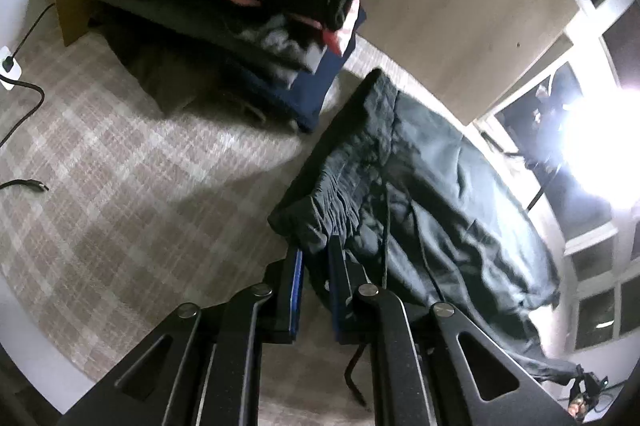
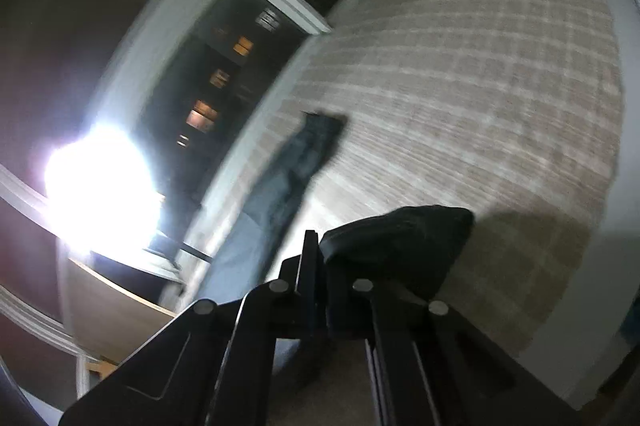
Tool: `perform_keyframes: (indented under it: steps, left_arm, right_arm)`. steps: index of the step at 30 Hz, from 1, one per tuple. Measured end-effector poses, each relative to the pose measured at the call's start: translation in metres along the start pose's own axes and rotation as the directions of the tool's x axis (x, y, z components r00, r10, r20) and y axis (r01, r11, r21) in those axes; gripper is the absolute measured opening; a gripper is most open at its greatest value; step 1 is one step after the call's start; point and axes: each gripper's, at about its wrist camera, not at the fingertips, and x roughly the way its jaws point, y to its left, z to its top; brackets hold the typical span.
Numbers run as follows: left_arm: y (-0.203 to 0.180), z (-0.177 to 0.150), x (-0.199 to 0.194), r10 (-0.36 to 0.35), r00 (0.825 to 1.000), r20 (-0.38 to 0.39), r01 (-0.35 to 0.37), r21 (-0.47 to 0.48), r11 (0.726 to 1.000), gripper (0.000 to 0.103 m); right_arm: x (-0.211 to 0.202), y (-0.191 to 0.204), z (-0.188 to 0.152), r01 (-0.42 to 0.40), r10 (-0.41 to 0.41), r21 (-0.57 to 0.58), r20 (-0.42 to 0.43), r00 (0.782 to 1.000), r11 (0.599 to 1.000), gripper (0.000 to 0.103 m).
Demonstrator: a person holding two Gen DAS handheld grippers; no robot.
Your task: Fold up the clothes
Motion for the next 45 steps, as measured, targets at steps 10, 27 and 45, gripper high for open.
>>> perform_keyframes:
  steps: [10, 27, 45]
  left_arm:
    - [-0.054, 0.081, 0.005, 0.035, 0.998, 0.059, -0.037, 0.037, 0.999, 0.009]
    - [-0.125, 0.179, 0.196, 0.244, 0.967, -0.069, -0.239, 0.081, 0.968, 0.018]
    - [-0.238, 0.095, 0.178, 0.157, 0.983, -0.098, -0.014, 0.808, 0.589, 0.047]
  right_arm:
    - [0.104, 0.111, 0.073, 0.027, -0.029, -0.111, -0.022, 0.999, 0.993, 0.003]
    - [0.377, 0.099, 0.113, 0.402, -0.447, -0.208, -0.267, 0.854, 0.892, 0.005]
    - [0.297, 0.258, -0.132, -0.292, -0.268, -0.952, -0.306, 0.914, 0.092, 0.059]
